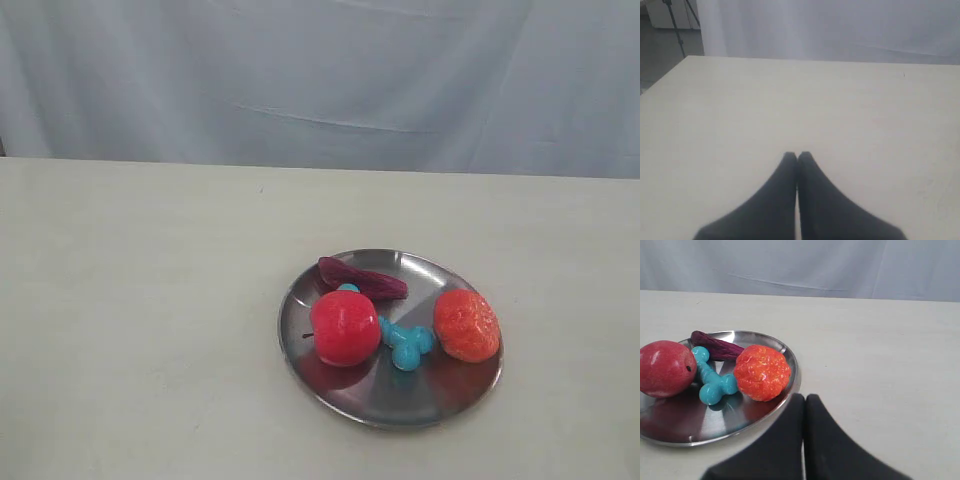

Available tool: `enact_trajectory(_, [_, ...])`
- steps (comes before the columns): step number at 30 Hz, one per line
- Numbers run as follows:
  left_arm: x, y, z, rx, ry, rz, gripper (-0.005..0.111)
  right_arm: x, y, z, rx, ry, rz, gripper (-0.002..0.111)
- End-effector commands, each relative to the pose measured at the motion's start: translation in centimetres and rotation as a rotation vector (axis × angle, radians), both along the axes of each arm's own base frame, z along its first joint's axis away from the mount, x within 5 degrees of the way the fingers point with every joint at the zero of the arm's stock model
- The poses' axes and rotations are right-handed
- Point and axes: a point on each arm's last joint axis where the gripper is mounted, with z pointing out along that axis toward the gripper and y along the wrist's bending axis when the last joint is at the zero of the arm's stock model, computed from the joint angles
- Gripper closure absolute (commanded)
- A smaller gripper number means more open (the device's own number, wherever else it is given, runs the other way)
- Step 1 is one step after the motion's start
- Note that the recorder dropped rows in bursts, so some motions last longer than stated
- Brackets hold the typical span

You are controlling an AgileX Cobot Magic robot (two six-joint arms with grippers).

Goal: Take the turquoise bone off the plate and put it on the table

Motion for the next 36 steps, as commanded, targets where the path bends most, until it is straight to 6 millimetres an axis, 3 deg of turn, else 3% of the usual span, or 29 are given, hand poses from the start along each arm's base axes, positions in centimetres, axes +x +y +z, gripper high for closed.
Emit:
enact_trajectory(1, [0.0,0.0,0.0,-0.009,-0.005,0.005,0.107,0.0,0.0,0.0,-0.005,-0.007,-0.005,0.108])
enact_trajectory(17, [0.0,0.0,0.0,-0.009,-0.005,0.005,0.107,0.0,-0.1,0.0,-0.016,-0.009,-0.005,0.108])
enact_trajectory(36, [0.0,0.0,0.0,-0.009,-0.005,0.005,0.107,-0.2,0.2,5.3,-0.158,-0.576,0.010,0.108])
